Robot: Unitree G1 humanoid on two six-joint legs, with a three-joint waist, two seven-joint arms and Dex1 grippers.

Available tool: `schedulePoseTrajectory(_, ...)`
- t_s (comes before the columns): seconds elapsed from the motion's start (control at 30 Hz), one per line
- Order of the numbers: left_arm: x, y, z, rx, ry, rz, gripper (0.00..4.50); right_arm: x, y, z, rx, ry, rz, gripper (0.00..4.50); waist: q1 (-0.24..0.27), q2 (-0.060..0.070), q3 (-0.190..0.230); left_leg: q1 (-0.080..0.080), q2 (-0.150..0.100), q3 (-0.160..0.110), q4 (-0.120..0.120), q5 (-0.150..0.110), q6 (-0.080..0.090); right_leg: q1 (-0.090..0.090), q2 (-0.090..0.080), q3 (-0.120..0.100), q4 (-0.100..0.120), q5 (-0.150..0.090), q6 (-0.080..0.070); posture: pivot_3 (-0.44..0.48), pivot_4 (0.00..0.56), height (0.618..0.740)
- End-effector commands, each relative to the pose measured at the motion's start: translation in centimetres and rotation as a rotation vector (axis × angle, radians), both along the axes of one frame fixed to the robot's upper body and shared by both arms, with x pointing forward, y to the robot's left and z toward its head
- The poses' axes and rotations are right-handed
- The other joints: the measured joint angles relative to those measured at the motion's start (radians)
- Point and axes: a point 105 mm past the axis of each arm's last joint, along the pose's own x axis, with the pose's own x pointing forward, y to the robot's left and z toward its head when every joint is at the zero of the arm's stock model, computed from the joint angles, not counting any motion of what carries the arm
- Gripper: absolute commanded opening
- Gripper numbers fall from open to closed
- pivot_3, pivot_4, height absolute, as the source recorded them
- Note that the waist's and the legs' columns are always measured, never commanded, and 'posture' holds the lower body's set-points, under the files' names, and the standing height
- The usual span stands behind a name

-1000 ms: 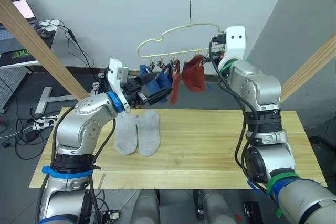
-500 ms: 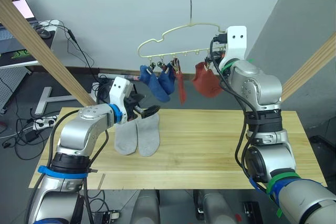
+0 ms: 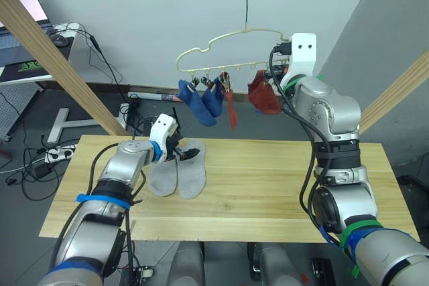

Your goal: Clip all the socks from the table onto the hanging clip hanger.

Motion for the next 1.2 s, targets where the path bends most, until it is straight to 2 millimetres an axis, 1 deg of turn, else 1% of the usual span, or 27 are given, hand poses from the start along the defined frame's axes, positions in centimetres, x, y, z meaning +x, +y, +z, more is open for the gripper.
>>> schedulePoseTrajectory(0.03,0.5,0.0,-0.9,0.073,0.013,-0.020,4.50,-0.5,-0.3,1.7,0.008,-0.055,-0.007,0.05,-0.003,0.000,0.000,0.000,0.000,0.000,0.000,0.000,0.000,0.000,0.000,0.000,0.000,0.000,0.000,0.088,0.248,0.740)
schedulePoseTrajectory(0.13,0.5,0.1,-1.7,0.103,0.030,-0.023,4.50,-0.7,-0.4,1.8,0.008,-0.054,-0.013,0.05,-0.008,0.000,0.000,0.000,0.000,0.000,0.000,0.000,0.000,0.000,0.000,0.000,0.000,0.000,0.000,0.075,0.250,0.740)
schedulePoseTrajectory(0.33,-0.1,0.2,-3.9,0.173,0.097,-0.029,4.50,-0.9,-0.7,1.8,0.009,-0.051,-0.024,0.05,-0.009,0.000,0.000,0.000,0.000,0.000,0.000,0.000,0.000,0.000,0.000,0.000,0.001,0.000,0.000,0.067,0.251,0.740)
schedulePoseTrajectory(0.47,-0.2,0.1,-4.2,0.179,0.106,-0.037,4.50,-1.0,-0.8,1.9,0.010,-0.050,-0.026,0.05,-0.008,0.000,0.000,0.000,0.000,0.000,0.001,0.000,0.000,0.000,0.000,0.000,0.001,0.000,0.000,0.065,0.251,0.740)
schedulePoseTrajectory(0.57,-0.2,0.2,-4.2,0.196,0.100,-0.048,3.90,-1.0,-0.8,1.9,0.012,-0.050,-0.028,0.05,-0.009,0.000,0.000,0.000,0.000,0.000,0.001,0.000,0.000,0.000,0.000,0.000,0.002,0.000,0.000,0.063,0.250,0.740)
schedulePoseTrajectory(0.63,-0.2,0.1,-4.2,0.200,0.098,-0.054,3.36,-1.1,-0.8,1.9,0.014,-0.050,-0.028,0.05,-0.009,0.000,0.000,0.000,0.000,0.000,0.001,0.000,0.000,0.000,0.000,0.000,0.002,0.000,0.000,0.063,0.250,0.740)
schedulePoseTrajectory(0.9,-0.4,-0.2,-4.4,0.198,0.098,-0.074,0.93,-1.1,-0.7,1.7,0.021,-0.047,-0.027,0.05,-0.009,0.000,0.000,0.000,0.000,0.000,0.000,0.000,0.000,0.000,0.000,0.000,0.002,0.000,0.000,0.064,0.248,0.740)
schedulePoseTrajectory(1.0,-0.6,-1.1,-4.0,0.157,0.085,-0.105,0.08,-1.1,-0.8,1.6,0.023,-0.044,-0.028,0.05,-0.009,0.000,0.000,0.000,0.000,0.000,0.001,0.000,0.000,0.000,0.000,0.000,0.002,0.000,0.000,0.064,0.248,0.740)
schedulePoseTrajectory(1.03,-0.6,-1.5,-3.8,0.137,0.079,-0.116,0.01,-1.1,-0.8,1.6,0.024,-0.044,-0.028,0.05,-0.009,0.000,0.000,0.000,0.000,0.000,0.001,0.000,0.000,0.001,0.000,0.000,0.002,0.000,0.000,0.064,0.248,0.740)
schedulePoseTrajectory(1.1,-0.6,-2.8,-2.7,0.075,0.055,-0.155,0.01,-1.1,-0.7,1.6,0.027,-0.042,-0.026,0.05,-0.009,0.000,0.000,0.000,0.000,0.000,0.001,0.000,0.000,0.000,0.000,0.000,0.002,0.000,0.000,0.061,0.249,0.740)
schedulePoseTrajectory(1.2,-0.9,-5.3,-0.5,-0.043,0.029,-0.225,0.01,-1.2,-0.7,1.6,0.040,-0.038,-0.026,0.05,-0.008,0.000,0.000,0.000,0.000,0.000,0.001,0.000,0.000,0.000,0.000,0.000,0.001,0.000,0.000,0.061,0.249,0.740)
